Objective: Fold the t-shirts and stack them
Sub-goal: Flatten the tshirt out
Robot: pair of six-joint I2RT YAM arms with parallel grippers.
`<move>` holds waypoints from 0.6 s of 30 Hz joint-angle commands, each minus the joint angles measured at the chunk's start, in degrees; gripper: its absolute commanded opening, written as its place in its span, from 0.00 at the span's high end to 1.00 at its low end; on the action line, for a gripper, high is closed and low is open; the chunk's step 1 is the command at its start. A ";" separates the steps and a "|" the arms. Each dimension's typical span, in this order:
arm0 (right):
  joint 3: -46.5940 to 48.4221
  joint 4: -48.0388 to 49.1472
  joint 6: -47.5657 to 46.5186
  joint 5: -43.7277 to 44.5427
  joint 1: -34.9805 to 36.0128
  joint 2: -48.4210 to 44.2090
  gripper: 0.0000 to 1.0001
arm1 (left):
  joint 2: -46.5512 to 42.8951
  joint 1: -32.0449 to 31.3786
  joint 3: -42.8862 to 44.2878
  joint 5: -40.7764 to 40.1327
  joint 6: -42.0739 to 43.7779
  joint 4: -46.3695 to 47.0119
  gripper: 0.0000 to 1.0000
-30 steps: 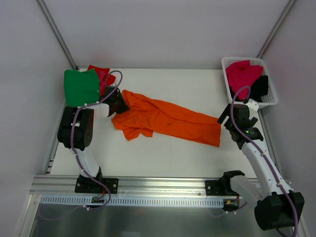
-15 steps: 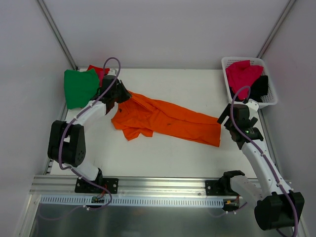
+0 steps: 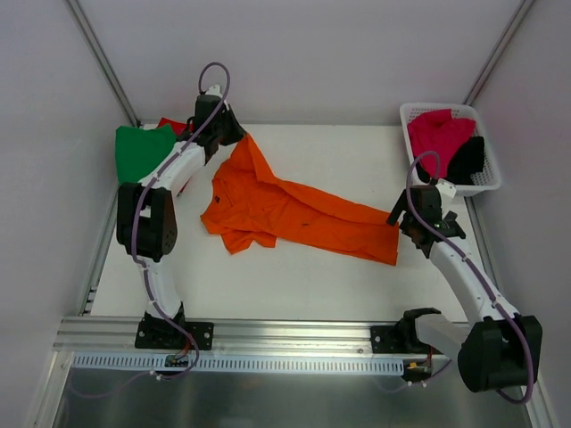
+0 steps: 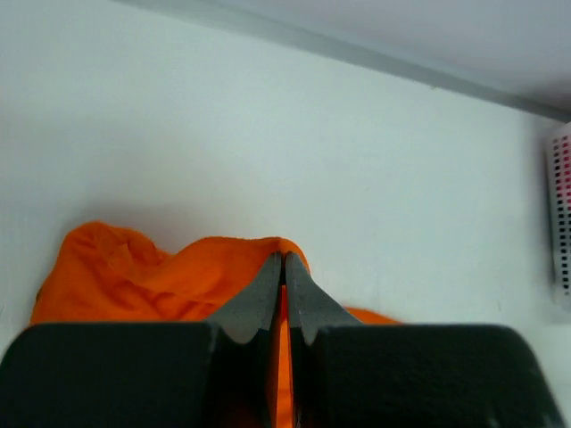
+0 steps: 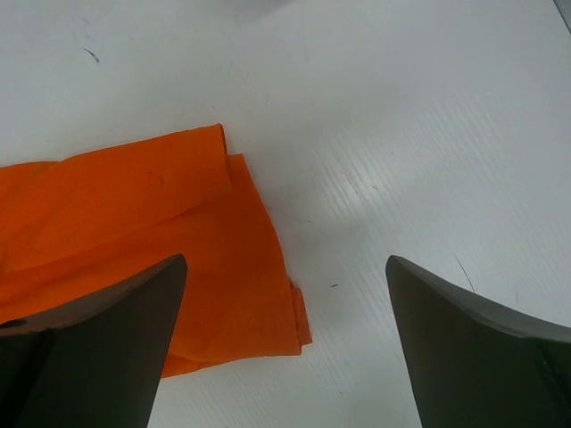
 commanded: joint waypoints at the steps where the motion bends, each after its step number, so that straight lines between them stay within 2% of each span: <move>1: 3.09 1.77 -0.78 -0.32 -0.34 3.37 0.01 | 2.67 1.35 10.93 2.32 2.37 -2.33 1.00; 2: 3.18 2.03 -0.69 -0.41 -0.34 4.08 0.00 | 3.55 1.44 14.96 2.85 2.46 -3.21 1.00; 5: 3.70 4.22 -0.42 -1.72 -0.34 7.50 0.01 | 6.28 1.70 19.99 4.17 2.37 -5.86 1.00; 11: 8.27 7.92 0.28 -10.40 -0.60 17.77 0.02 | 7.77 2.40 22.55 3.12 1.93 -5.86 1.00; 18: 13.11 10.12 0.72 -13.59 -0.52 21.92 0.02 | 12.95 4.60 26.24 2.85 -1.67 -5.86 1.00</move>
